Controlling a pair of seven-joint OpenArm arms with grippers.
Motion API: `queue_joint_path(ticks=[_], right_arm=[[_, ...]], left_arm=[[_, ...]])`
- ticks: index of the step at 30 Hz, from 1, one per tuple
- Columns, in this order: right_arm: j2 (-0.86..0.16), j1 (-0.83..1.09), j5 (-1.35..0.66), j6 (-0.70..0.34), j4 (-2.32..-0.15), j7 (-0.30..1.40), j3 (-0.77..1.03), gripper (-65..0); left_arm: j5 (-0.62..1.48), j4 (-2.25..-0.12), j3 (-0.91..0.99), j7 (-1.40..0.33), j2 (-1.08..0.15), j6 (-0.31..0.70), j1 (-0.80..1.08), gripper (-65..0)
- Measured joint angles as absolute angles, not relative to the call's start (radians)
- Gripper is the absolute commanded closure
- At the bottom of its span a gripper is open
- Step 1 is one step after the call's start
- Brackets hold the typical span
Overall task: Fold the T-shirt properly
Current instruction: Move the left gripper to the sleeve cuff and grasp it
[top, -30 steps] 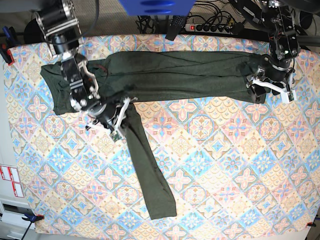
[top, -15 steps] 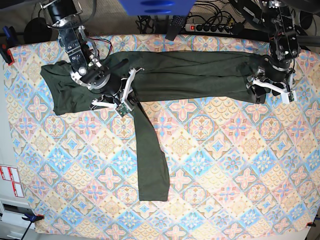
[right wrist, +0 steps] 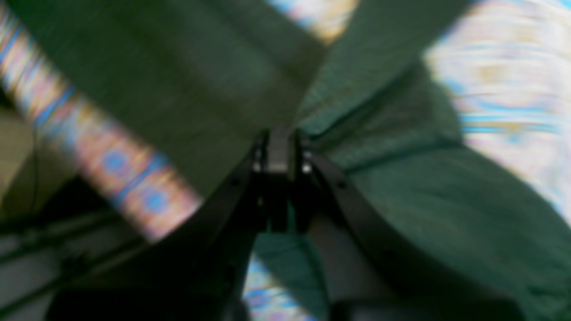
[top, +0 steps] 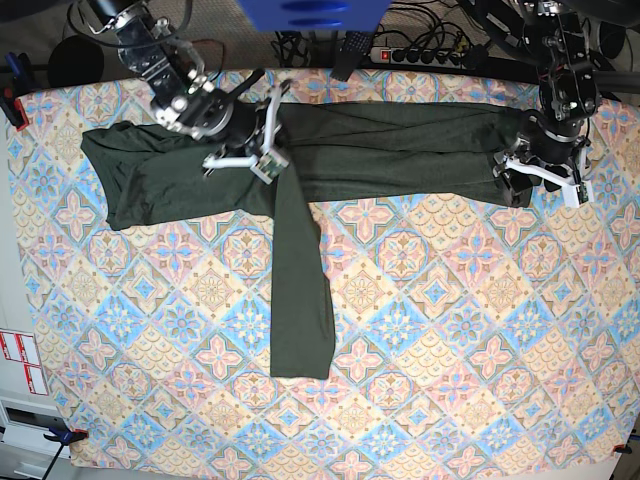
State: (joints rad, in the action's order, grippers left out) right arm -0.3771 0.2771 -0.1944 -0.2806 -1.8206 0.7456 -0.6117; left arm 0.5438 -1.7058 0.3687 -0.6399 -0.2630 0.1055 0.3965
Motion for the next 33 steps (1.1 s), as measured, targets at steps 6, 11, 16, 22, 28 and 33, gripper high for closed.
queue_joint_path(ticks=[6,11,16,22,28,33], right_arm=[[-0.390,0.210,-0.198,-0.284,-1.819,0.745,-0.765,-0.2],[-0.391,0.180,-0.194,-0.284,-1.810,0.776,-0.779,-0.7],[-0.391,0.152,-0.194,-0.284,-1.805,0.853,-0.779,-10.5],[-0.393,0.160,-0.192,-0.281,-1.813,0.883,-0.767,-21.2],[-0.389,0.170,-0.189,-0.273,-1.815,0.871,-0.596,-21.3],[-0.381,0.233,-0.201,-0.281,-1.829,0.869,-0.403,-21.3]], left_arm=[[0.544,-1.706,0.369,-0.640,-0.263,0.105,0.397,-48.3],[0.543,-1.706,0.369,-0.640,-0.263,0.105,0.398,-48.3],[0.544,-1.706,0.327,-0.640,-0.263,0.110,0.399,-48.1],[0.536,-1.705,0.297,-0.640,-0.264,0.097,0.358,-47.9],[0.534,-1.705,0.239,-0.640,-0.266,0.098,0.249,-47.9],[0.532,-1.690,0.118,-0.650,-0.263,0.103,0.131,-47.9]])
